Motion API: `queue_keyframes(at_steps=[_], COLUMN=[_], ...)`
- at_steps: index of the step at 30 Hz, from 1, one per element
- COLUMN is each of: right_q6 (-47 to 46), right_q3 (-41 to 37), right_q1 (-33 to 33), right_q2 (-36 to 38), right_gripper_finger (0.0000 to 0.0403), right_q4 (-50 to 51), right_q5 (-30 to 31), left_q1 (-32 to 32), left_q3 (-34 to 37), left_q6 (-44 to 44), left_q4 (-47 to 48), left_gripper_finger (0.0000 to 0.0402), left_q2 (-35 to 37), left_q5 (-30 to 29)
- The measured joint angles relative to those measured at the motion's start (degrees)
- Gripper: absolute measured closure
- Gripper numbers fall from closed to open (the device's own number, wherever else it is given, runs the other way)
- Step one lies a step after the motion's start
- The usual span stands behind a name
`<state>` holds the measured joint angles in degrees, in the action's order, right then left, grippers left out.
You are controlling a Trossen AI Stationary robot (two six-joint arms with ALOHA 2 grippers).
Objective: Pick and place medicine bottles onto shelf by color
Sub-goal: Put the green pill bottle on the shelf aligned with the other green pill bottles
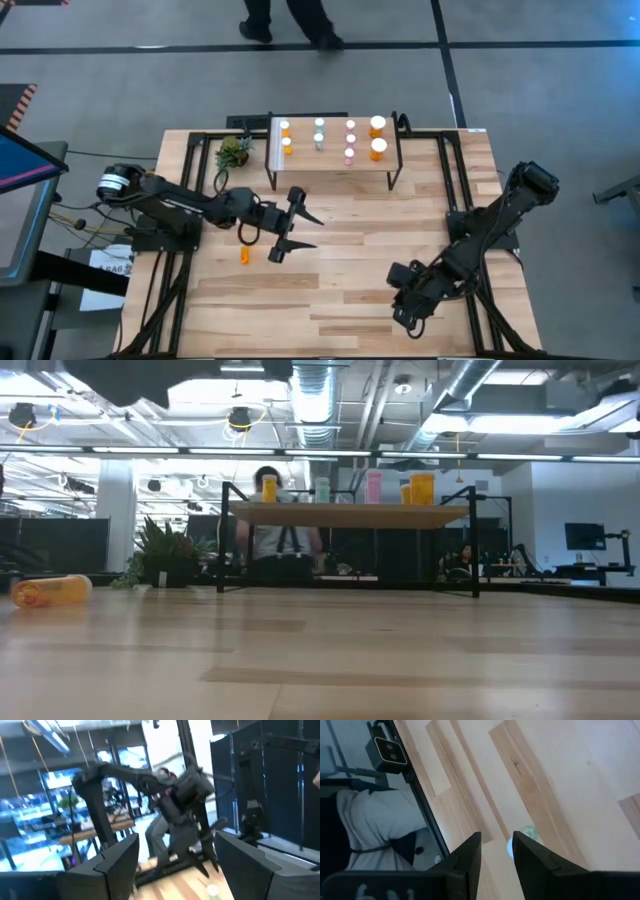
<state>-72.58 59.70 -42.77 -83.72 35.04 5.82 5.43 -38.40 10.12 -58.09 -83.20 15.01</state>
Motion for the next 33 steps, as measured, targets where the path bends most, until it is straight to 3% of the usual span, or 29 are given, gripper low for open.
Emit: queue_keyframes(at_steps=[7, 12, 17, 24, 29, 33], right_q6=[-1.1, -1.1, 0.3, 1.4, 2.5, 2.6], right_q3=[0.0, 0.0, 0.0, 0.0, -0.1, -0.1], right_q1=[1.0, 2.5, 2.7, 0.4, 0.6, 0.9], right_q2=[0.0, 0.0, 0.0, -3.8, -9.0, -11.8], right_gripper_finger=[0.0245, 0.0178, 0.0124, 0.0120, 0.0121, 0.0121], right_q4=[0.8, 0.8, 0.7, 1.0, 1.4, 1.2], right_q5=[-1.6, -2.8, -4.4, -4.7, -11.0, -11.9], left_q1=[-3.1, -3.6, -3.6, -2.7, -1.7, -1.7], left_q3=[-0.6, -0.6, -0.6, -0.6, -0.6, -0.6], left_q6=[-3.8, -4.3, -3.4, -2.6, -1.2, -1.4], left_q4=[0.4, 2.1, 9.6, 15.3, 17.0, 16.8], left_gripper_finger=[0.0152, 0.0152, 0.0152, 0.0152, 0.0152, 0.0152], left_q2=[-1.3, 0.5, 5.6, 10.8, 10.8, 10.8], left_q5=[4.1, 4.3, 4.3, 4.2, 3.9, 3.7])
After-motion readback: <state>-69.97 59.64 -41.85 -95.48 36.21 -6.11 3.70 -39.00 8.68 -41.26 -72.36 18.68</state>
